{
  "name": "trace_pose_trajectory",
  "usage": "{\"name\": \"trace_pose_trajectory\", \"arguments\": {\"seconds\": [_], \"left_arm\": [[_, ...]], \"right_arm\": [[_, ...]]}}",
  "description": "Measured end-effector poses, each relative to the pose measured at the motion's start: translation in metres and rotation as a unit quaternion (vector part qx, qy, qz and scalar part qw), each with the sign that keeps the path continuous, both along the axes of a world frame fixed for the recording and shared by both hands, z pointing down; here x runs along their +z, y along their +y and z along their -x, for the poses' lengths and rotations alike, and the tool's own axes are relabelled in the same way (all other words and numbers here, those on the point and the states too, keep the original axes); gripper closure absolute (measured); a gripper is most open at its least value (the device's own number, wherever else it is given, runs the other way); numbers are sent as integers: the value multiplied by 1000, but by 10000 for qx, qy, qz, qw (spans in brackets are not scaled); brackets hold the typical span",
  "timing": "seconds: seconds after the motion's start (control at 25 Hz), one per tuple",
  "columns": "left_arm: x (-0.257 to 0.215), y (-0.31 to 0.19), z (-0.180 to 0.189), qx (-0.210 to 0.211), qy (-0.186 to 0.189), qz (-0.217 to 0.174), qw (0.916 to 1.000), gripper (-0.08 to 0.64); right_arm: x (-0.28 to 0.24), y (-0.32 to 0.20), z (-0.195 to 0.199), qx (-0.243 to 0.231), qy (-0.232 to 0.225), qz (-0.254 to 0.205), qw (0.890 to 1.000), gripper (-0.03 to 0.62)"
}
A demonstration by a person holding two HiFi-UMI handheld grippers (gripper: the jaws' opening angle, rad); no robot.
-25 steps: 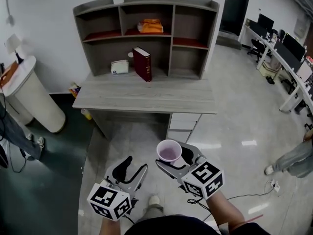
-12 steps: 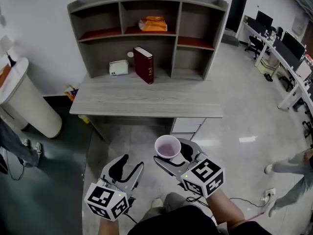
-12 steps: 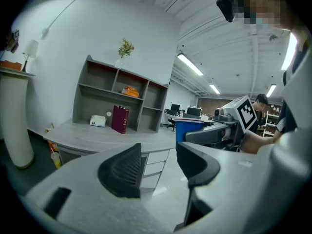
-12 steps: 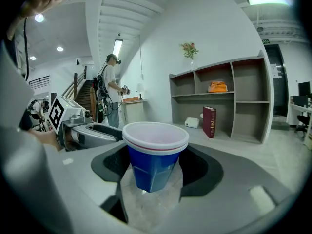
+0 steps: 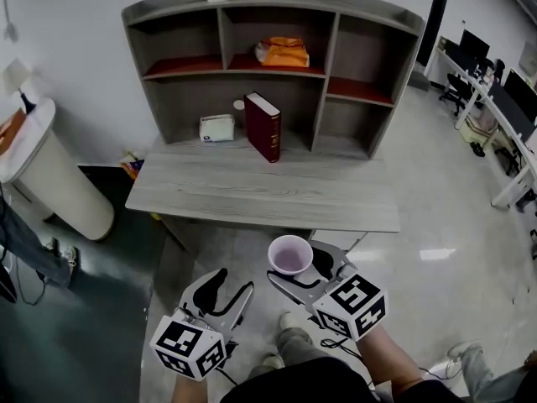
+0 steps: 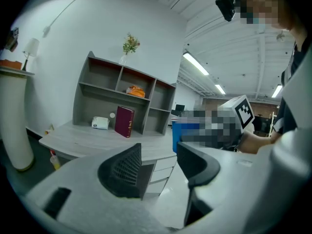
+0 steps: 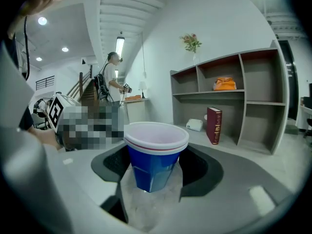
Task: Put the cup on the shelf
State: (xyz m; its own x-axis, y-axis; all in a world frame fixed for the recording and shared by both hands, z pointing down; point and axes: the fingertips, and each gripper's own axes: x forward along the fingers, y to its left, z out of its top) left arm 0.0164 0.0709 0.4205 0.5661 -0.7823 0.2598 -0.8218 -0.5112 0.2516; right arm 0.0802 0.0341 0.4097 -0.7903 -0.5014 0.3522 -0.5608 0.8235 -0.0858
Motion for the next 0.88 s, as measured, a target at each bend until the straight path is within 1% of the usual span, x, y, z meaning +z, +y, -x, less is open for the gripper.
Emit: {"name": "trace_pose_trajectory", "arguments": {"seconds": [0.24, 0.44, 0.88], "left_arm": [[-7, -49, -7, -147, -31, -24, 9999, 347], [-17, -87, -10, -302, -88, -122, 9994, 347], [-28, -150, -23, -567, -147, -309, 9978, 347]], "right_arm": [[-7, -49, -1, -221, 10, -26, 9998, 284], [-13, -84, -2, -409, 7, -77, 9991, 284], [-17, -143, -8, -744, 35, -115, 9972, 285]]}}
